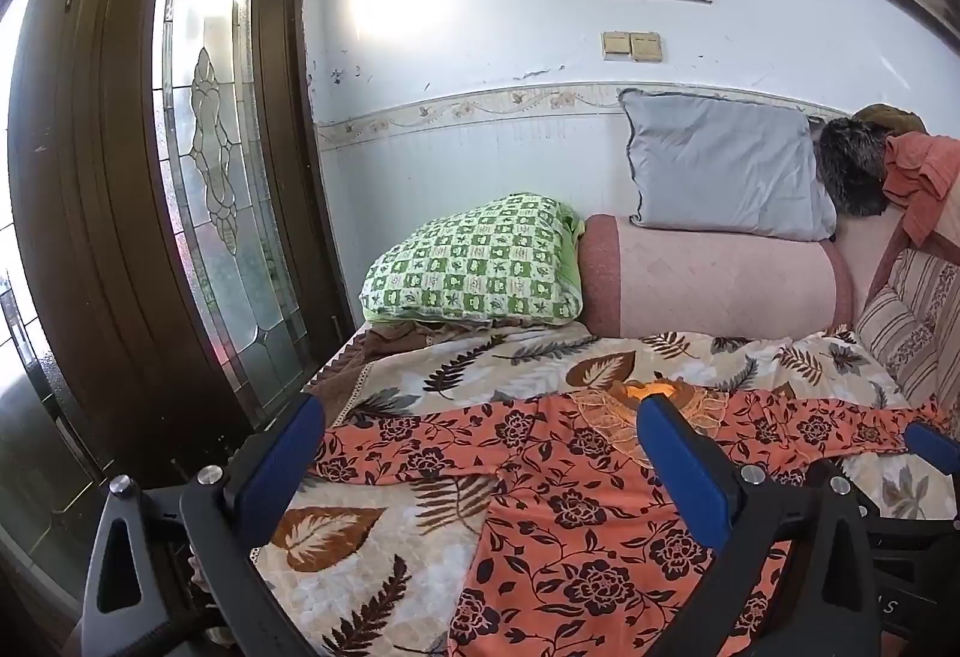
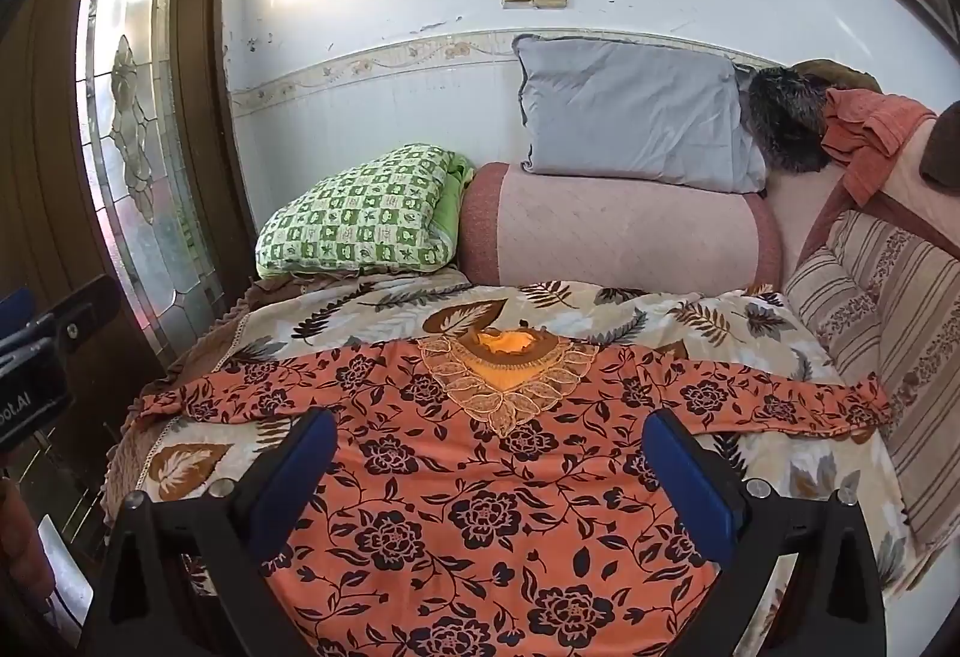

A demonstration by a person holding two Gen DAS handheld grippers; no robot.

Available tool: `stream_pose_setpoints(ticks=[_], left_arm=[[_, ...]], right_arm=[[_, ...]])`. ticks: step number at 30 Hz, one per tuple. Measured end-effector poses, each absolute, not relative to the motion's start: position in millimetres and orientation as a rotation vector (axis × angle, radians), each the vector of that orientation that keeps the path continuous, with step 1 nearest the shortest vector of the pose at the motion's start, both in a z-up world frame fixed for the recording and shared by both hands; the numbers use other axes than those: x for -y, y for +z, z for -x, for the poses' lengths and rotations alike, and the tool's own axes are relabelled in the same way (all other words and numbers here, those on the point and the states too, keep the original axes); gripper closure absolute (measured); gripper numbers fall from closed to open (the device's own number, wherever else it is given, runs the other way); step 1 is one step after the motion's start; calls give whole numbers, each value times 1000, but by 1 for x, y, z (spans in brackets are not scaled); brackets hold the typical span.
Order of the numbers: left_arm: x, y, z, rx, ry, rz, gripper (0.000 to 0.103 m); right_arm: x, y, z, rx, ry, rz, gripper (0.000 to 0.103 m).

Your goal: Fold small clothes

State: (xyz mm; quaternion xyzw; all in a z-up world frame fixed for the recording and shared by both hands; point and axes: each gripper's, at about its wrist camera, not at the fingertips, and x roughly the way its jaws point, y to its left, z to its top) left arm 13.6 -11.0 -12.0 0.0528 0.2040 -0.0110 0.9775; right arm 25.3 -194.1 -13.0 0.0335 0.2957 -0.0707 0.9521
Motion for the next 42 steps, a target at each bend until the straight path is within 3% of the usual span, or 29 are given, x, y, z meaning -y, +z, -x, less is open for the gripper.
stream_pose_setpoints(ticks=[42], left_arm=[[18, -23, -21, -445, -31, -121, 0]], right_arm=[[195, -17, -32, -629, -195, -49, 0]])
